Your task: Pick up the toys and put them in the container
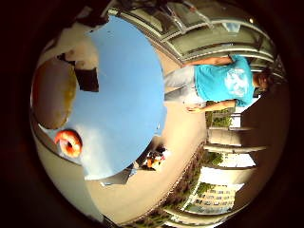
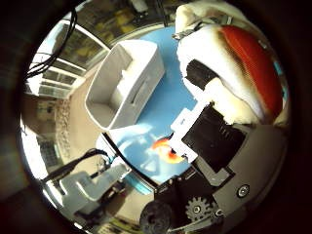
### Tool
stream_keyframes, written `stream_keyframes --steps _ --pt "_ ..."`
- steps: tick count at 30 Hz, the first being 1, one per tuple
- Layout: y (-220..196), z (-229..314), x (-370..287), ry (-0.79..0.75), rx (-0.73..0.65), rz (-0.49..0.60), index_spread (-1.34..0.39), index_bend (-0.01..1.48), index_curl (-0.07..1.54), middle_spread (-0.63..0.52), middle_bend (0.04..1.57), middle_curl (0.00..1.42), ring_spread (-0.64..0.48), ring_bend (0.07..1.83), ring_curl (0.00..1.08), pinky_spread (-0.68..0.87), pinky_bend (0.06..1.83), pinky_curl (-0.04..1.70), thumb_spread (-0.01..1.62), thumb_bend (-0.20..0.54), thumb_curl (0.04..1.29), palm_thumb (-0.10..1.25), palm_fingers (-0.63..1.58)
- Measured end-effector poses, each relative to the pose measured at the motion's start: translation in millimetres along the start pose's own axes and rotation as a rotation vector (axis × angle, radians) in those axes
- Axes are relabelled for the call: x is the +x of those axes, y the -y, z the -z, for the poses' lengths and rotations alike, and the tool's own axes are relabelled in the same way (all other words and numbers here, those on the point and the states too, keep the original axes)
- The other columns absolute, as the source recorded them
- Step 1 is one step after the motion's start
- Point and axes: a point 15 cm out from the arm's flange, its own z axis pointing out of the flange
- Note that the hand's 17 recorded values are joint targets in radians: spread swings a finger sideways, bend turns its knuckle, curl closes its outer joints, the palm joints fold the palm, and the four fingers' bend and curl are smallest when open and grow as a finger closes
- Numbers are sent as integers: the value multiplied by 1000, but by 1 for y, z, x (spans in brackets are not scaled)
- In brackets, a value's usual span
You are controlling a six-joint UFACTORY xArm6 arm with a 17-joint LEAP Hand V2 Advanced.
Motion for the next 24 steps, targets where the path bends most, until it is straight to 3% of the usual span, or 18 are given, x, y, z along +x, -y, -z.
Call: stream_keyframes --steps 5,11,19,24 --pt "24 74 -60 31 108 80 -782 741 953 -174 1335 965 -97 1552 761 139 1601 752 1053 -17 684 957 871" --pt "62 96 -145 149 155 180 -804 728 1078 -168 1374 974 -99 1583 772 117 1613 796 1057 -13 721 949 836" --pt "117 70 -245 280 116 240 -821 699 1219 -161 1405 975 -100 1609 776 99 1619 845 1064 -18 760 936 810" --pt "151 23 -265 313 97 209 -824 682 1287 -159 1412 977 -100 1621 779 95 1602 876 1089 -37 743 823 763"
